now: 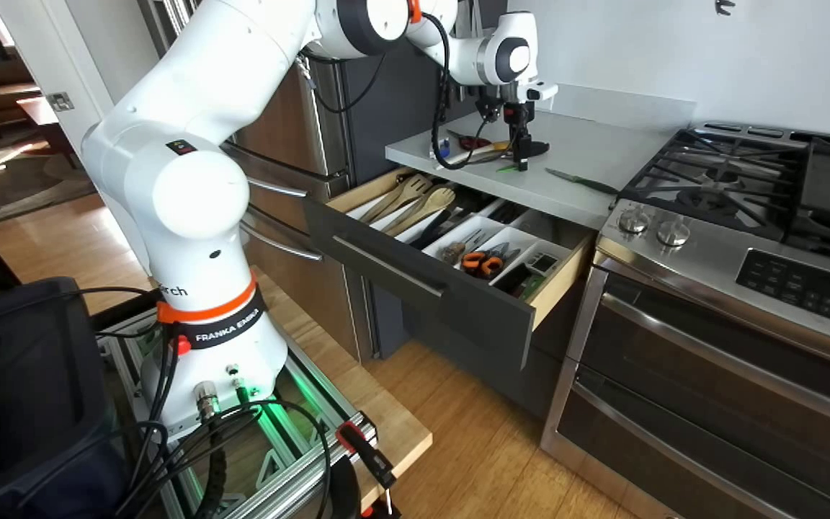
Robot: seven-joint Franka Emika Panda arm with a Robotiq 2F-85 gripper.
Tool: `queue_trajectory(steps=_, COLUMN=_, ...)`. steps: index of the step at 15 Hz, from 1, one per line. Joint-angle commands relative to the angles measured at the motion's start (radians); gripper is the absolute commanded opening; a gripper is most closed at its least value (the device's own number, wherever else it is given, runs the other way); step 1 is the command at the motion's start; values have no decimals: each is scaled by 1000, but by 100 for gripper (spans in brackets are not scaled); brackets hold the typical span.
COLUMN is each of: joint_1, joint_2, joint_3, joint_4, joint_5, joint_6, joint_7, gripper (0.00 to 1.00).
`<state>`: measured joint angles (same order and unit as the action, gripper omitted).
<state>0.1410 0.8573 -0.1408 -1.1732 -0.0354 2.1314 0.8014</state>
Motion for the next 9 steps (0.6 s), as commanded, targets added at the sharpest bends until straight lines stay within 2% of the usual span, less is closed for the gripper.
queue_trajectory(steps=1, joint_1=-6, joint_2=24, joint_3=5, joint_4=33, joint_5=-9, joint_6=-27, joint_7=-5, gripper=41)
queue_trajectory(steps=5, joint_1=-5, joint_2=39, joint_3=6, joint_4=49, joint_5=-10, joint_6=-29, joint_7=-10, gripper=19)
queue_trajectory(steps=6, joint_1=-6, joint_2=43, joint_3=6, joint_4=53, joint_5=-10, joint_6=-27, joint_7=-9, gripper=5)
queue_trajectory(steps=9, joint_1=-11, joint_2=44, joint_3=6, joint_4=64, joint_5=-4, joint_6=-38, joint_7=-2, gripper=8)
